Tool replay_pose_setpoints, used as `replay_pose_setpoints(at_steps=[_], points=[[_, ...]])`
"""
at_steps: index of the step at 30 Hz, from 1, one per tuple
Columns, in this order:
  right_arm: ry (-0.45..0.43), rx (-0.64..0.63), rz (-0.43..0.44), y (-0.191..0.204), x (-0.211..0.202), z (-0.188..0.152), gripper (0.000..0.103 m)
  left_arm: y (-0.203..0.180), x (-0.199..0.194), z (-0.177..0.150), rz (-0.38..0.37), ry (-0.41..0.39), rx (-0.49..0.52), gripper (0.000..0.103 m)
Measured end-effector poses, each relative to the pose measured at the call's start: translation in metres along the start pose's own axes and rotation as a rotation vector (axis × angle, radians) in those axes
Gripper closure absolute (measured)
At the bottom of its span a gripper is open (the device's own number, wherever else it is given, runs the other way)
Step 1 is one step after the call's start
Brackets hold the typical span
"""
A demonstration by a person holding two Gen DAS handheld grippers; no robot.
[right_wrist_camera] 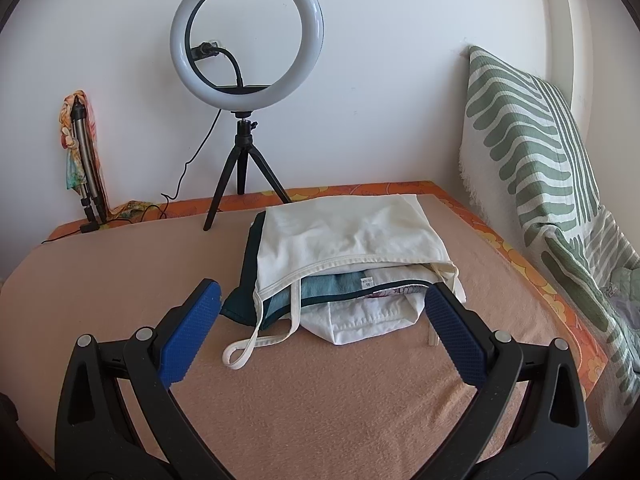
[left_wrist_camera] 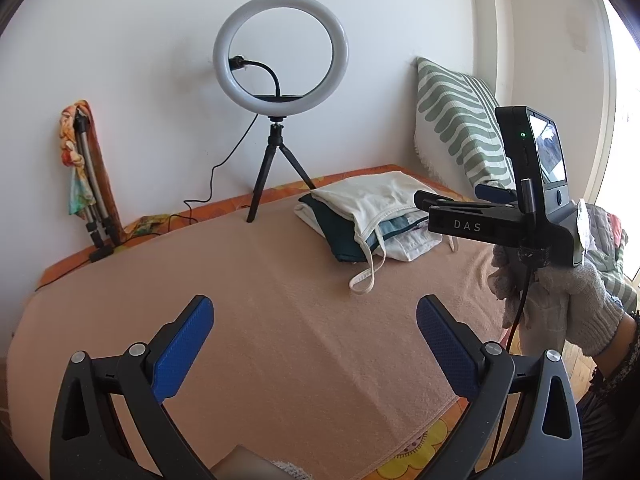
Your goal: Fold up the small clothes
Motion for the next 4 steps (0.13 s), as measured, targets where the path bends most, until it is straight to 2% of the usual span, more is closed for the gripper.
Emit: replay_pose_setpoints(at_steps=[4], points=[[0.0, -0.001, -0.002, -0.0006, 0.0006, -0.0005, 0.0, -0.0002, 0.0001, 0.0002, -0.004, -0.003, 0.002, 0.002]])
Point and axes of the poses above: each gripper's, at about its wrist camera, not at the fingertips, and x roughly the way its jaws point, y to its left, z to its top, the point moved 9 cm from there along x, roughly the way its jaws point, and after that the axes turned 9 degrees about z, right-handed, at the moved point
